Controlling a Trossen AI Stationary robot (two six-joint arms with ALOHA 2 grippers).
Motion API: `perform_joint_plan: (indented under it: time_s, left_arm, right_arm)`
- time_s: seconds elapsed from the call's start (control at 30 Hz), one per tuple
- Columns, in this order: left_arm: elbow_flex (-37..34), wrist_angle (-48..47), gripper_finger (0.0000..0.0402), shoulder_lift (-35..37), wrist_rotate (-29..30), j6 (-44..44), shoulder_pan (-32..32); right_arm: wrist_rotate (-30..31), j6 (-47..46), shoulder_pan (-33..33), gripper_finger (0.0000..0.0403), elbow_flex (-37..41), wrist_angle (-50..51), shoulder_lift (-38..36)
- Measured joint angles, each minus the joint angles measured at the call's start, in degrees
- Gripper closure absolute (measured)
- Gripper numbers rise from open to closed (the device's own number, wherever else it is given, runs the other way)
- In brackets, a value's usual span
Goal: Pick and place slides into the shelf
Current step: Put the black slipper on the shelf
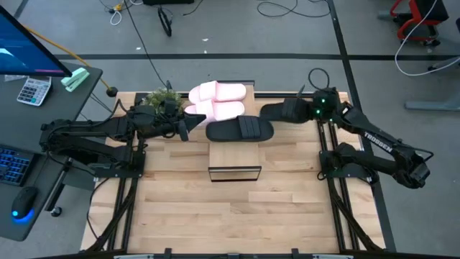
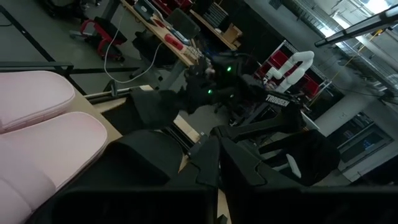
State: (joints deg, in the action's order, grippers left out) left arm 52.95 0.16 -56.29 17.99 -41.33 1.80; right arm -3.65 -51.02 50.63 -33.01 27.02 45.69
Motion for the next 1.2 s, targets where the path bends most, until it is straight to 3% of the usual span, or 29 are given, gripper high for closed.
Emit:
perform_joint_plan:
  time_s: [0.57,0.77,1.0,1.2]
  left_arm:
    - [0.0,-0.02,0.0382,0.0,-0.01,0.64,0.02]
    - [0.0,-0.02,0.039,0.0,-0.01,0.66,0.0]
    - [0.0,-0.02,0.038,0.0,-0.03,0.64,0.01]
    - [0.0,-0.02,0.0384,0.0,-0.03,1.49,0.02]
  right_arm:
    - [1.33,4.67,0.0,0.0396,-22.08,3.5,0.04]
    - [-5.59,2.32,-0.45,0.0396,-29.24,3.4,0.04]
    - [-11.74,-5.83,-5.76,0.0396,-34.14,3.37,0.09]
    - [-8.95,-8.62,-13.74,0.0396,-35.12,3.02,0.08]
